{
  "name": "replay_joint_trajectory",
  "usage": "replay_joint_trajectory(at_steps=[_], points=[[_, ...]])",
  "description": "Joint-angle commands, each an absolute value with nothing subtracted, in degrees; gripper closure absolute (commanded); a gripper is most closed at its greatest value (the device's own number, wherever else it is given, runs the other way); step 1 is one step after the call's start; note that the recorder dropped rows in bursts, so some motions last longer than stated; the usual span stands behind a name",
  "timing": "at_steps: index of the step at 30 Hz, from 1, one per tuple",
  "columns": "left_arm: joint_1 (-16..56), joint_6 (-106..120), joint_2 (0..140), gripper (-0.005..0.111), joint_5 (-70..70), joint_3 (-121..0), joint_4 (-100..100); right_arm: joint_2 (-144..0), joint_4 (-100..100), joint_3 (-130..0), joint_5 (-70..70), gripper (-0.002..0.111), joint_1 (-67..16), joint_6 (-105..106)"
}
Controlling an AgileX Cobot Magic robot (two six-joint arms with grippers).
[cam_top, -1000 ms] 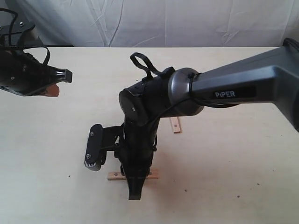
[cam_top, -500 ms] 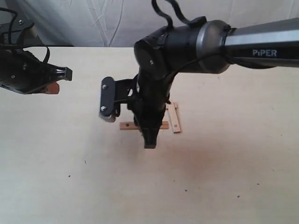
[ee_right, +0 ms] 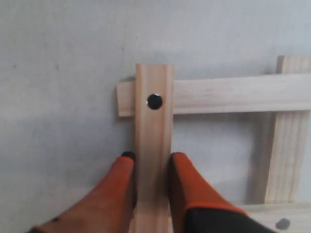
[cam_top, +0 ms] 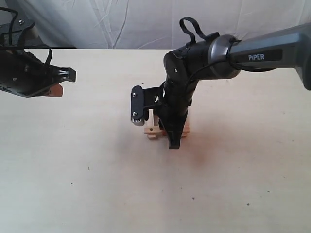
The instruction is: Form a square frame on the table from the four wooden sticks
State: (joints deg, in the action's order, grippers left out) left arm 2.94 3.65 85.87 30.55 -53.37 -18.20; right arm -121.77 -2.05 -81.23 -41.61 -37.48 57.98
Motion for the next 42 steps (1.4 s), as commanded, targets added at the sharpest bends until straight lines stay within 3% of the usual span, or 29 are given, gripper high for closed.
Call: replay_joint_trajectory(at_steps=[1, 2, 5, 7, 9, 12, 14, 18, 27, 42], points=[[2.85, 3.72, 85.55, 0.107, 29.75, -53.11, -18.63, -121.57, -2.21, -81.39, -40.18, 0.108, -37.22, 57.49], [2.85, 3.72, 85.55, 0.107, 29.75, -53.11, -18.63, -121.57, -2.21, -81.39, -40.18, 0.105, -37.22, 56.02], [2.85, 3.72, 85.55, 0.107, 29.75, -53.11, -18.63, -121.02, -1.76, -81.39, -40.45, 0.069, -37.22, 52.60], [2.85, 3.72, 85.55, 0.107, 29.75, -53.11, -18.63, -119.50, -1.76, -81.39, -40.45, 0.058, -37.22, 50.00], [2.85, 3.72, 85.55, 0.107, 29.75, -53.11, -18.53, -117.08, -1.76, -81.39, -40.73, 0.055, -37.22, 44.36], [2.97, 3.72, 85.55, 0.107, 29.88, -53.11, -18.53, -112.26, -1.76, -81.39, -42.82, 0.061, -36.91, 32.57], [3.56, 4.17, 85.55, 0.107, 30.03, -52.77, -18.36, -109.58, -2.22, -81.24, -46.16, 0.072, -35.52, 25.05], [5.85, 6.15, 84.95, 0.107, 29.49, -51.49, -18.53, -104.77, -5.68, -77.09, -48.43, 0.107, -30.86, 14.42], [8.15, 6.57, 69.33, 0.107, 27.03, -45.16, -13.43, -83.84, -3.91, -57.60, -43.49, 0.108, -21.54, 0.47], [8.15, 6.46, 31.55, 0.107, 15.34, -29.17, -12.31, -41.95, -1.16, -30.80, -14.87, 0.108, -21.34, 0.47]])
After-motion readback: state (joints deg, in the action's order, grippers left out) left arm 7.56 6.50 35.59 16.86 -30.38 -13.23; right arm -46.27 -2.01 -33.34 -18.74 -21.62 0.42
